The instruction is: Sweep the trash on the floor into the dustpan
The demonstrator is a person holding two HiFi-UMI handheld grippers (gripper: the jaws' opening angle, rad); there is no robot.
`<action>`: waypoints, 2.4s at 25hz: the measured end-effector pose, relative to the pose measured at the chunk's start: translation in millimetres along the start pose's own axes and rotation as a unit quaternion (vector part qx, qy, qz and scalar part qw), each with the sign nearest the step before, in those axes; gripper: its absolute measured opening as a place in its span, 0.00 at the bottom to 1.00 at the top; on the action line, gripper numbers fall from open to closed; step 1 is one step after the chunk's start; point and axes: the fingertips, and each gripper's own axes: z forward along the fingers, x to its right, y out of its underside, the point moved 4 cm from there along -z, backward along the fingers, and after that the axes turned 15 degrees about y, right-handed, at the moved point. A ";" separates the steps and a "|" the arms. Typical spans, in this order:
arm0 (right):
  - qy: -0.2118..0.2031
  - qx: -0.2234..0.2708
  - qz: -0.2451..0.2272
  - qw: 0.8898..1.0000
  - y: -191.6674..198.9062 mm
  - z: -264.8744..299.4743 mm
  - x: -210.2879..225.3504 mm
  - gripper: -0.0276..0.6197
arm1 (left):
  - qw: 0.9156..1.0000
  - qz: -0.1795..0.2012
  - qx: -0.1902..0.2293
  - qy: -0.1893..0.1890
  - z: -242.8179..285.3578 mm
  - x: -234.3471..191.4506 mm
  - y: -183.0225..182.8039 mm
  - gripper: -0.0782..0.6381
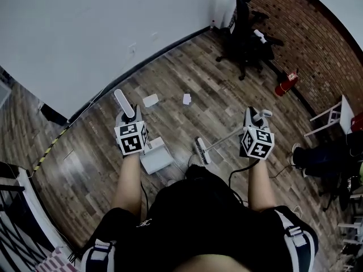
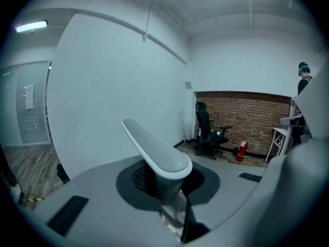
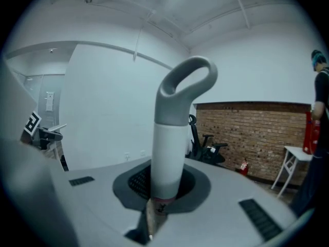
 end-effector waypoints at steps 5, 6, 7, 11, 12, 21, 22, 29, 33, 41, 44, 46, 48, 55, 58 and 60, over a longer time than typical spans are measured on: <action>-0.004 -0.008 0.003 1.000 7.1 41.2 -5.1 0.10 | 0.999 -0.012 -0.006 -0.032 29.2 -28.7 -5.5 0.20; -0.003 -0.007 0.003 1.000 5.5 54.7 -4.3 0.10 | 0.999 -0.014 -0.009 -0.035 40.3 -33.1 -9.5 0.20; -0.003 -0.006 0.002 1.000 3.1 68.8 -3.8 0.10 | 0.999 -0.015 -0.011 -0.037 52.2 -37.2 -15.1 0.20; -0.017 -0.009 0.001 1.000 -4.0 120.1 -6.3 0.10 | 0.999 -0.016 -0.019 -0.047 96.7 -46.1 -43.6 0.19; -0.022 -0.011 0.000 1.000 -5.8 133.0 -6.9 0.10 | 0.998 -0.015 -0.019 -0.050 107.7 -46.4 -51.8 0.20; -0.061 -0.027 0.001 0.998 -23.2 243.0 -6.1 0.10 | 0.997 -0.008 -0.009 -0.076 202.4 -53.9 -113.0 0.20; -0.065 -0.029 -0.001 0.997 -24.4 253.2 -5.9 0.10 | 0.997 -0.009 -0.007 -0.077 210.7 -54.9 -117.4 0.20; -0.074 -0.031 -0.007 0.997 -37.3 316.2 -14.5 0.10 | 0.995 -0.039 0.019 -0.088 260.1 -87.0 -151.3 0.20; -0.066 -0.032 -0.014 0.997 -48.4 344.9 -30.8 0.10 | 0.992 -0.066 0.036 -0.101 287.4 -120.6 -161.9 0.20; 0.001 -0.053 0.005 0.999 -57.2 413.4 -73.4 0.10 | 0.993 -0.085 0.026 -0.082 356.5 -206.4 -165.8 0.20; 0.034 -0.077 0.014 0.996 -58.8 440.6 -82.0 0.10 | 0.990 -0.099 0.033 -0.090 366.3 -246.4 -172.9 0.20; 0.051 -0.089 0.010 0.995 -61.9 457.9 -90.9 0.10 | 0.988 -0.109 0.038 -0.102 369.8 -278.2 -176.4 0.20; 0.068 -0.097 0.010 0.993 -66.5 469.6 -104.4 0.10 | 0.985 -0.119 0.040 -0.115 372.8 -311.3 -177.3 0.20; 0.109 -0.115 -0.010 0.987 -71.8 485.2 -151.6 0.09 | 0.972 -0.175 0.042 -0.149 384.5 -400.0 -146.4 0.24; 0.117 -0.124 -0.009 0.985 -66.1 490.5 -164.8 0.09 | 0.958 -0.216 0.041 -0.184 391.1 -434.4 -123.4 0.25; 0.118 -0.125 -0.011 0.985 -62.1 496.7 -169.3 0.09 | 0.946 -0.240 0.043 -0.213 394.6 -452.5 -108.1 0.26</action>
